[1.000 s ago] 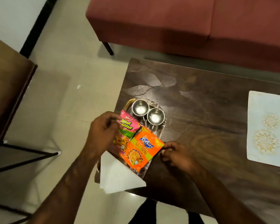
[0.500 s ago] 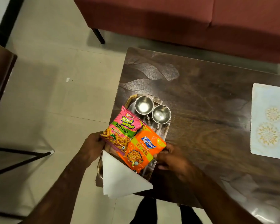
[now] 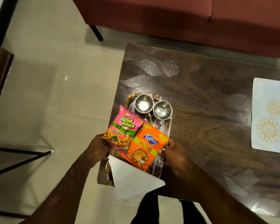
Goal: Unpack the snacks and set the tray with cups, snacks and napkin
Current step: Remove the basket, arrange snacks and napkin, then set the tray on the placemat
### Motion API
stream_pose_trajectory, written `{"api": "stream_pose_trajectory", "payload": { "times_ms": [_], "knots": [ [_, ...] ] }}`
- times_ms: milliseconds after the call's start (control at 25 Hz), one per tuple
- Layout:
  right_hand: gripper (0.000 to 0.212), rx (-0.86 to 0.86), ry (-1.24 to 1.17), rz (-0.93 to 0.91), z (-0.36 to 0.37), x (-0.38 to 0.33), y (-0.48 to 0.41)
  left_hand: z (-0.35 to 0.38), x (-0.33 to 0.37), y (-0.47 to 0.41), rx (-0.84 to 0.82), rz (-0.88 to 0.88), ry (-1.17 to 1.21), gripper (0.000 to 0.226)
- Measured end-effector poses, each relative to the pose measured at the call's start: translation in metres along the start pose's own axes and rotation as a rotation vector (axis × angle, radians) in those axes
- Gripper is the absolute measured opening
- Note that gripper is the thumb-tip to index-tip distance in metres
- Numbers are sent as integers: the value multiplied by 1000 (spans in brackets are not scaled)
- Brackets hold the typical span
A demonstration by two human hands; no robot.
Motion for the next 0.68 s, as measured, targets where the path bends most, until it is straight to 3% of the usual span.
{"api": "stream_pose_trajectory", "payload": {
  "times_ms": [120, 360, 680],
  "knots": [
    [47, 11, 17, -40, -6, 2, -3, 7, -5, 0, 51, 30, -12, 26],
    [48, 19, 56, -52, -30, 19, -3, -2, -6, 5, 188, 132, -265, 15],
    [46, 132, 5, -5, -86, 29, 11, -17, -22, 16, 269, 111, -323, 11]
  ]
}}
Point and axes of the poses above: each hand's wrist, its own y-axis away from the middle knuckle, its own z-axis out of the palm, x = y × z, the point moved 3 cm from there along -y, towards the middle knuckle
